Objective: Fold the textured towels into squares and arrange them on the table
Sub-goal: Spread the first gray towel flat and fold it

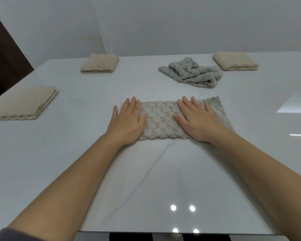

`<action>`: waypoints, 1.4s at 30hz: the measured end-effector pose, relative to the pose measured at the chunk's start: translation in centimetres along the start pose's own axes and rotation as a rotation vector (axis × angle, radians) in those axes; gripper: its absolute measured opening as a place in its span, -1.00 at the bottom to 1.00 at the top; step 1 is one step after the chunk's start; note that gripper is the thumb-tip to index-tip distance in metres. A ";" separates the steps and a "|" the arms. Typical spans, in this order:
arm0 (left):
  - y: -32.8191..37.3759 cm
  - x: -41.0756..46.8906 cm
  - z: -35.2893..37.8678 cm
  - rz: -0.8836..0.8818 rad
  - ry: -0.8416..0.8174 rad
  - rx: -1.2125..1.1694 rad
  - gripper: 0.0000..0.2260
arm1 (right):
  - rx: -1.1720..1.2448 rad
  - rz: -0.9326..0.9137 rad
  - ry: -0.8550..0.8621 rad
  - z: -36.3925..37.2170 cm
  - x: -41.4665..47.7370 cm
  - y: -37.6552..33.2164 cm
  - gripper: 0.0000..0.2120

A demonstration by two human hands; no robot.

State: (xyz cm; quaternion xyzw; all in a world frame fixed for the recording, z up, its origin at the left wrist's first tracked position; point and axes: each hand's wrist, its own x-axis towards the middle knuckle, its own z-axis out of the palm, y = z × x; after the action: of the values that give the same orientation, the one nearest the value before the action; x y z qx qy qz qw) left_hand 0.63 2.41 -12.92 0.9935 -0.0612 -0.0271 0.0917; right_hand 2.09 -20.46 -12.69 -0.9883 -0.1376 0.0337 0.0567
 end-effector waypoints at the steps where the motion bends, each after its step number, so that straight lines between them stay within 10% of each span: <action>1: -0.5 0.0 0.0 -0.022 -0.001 -0.005 -0.47 | -0.006 0.033 -0.001 -0.2 -0.3 0.9 -0.37; 17: 6.3 0.6 -1.2 0.125 0.113 0.070 -0.47 | -0.013 0.008 0.024 -1.8 -0.3 -1.8 -0.45; 42: -0.8 -0.7 -0.8 -0.167 0.082 0.039 -0.46 | -0.061 0.189 0.034 -1.9 -1.7 2.0 -0.42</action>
State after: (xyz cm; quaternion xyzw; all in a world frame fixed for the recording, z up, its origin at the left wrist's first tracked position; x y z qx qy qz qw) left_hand 0.11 3.42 -12.29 0.9971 0.0249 0.0070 0.0722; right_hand 1.13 -23.09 -10.97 -0.9986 -0.0435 0.0181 0.0254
